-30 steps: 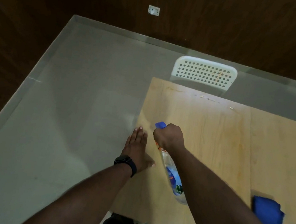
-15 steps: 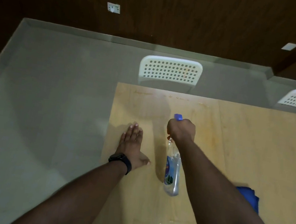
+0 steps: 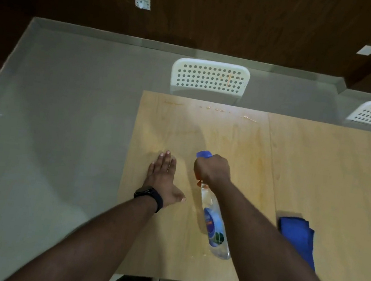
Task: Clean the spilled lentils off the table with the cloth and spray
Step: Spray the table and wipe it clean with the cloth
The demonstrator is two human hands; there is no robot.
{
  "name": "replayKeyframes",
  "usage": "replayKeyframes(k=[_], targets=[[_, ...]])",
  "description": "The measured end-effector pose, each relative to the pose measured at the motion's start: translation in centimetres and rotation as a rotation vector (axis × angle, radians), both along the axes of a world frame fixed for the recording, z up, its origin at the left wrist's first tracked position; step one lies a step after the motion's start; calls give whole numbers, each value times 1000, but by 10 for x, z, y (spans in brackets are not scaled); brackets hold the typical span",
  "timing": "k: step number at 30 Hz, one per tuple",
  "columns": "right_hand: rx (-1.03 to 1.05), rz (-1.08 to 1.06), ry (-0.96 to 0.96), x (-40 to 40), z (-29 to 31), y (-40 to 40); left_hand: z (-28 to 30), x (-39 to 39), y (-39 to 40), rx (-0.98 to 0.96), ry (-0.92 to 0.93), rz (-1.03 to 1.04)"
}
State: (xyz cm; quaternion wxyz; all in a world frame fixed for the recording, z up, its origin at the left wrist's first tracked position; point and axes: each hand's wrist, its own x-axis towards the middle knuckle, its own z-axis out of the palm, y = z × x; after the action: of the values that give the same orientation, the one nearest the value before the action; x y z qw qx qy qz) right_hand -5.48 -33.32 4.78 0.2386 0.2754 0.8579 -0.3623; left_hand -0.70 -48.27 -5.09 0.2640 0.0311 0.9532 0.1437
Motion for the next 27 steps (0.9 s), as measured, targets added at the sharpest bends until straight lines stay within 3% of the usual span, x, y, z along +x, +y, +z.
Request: replayKeyframes(k=[7,17,27], targets=[[-32,210,-55,66,-13,-21,-7,51,2,-39,5,95],[32,-22,-56,114,-3,82,0,118,56,-53,-23,97],[-4,160,-61,165,-5,84,-4,161,83,-64,-5,130]])
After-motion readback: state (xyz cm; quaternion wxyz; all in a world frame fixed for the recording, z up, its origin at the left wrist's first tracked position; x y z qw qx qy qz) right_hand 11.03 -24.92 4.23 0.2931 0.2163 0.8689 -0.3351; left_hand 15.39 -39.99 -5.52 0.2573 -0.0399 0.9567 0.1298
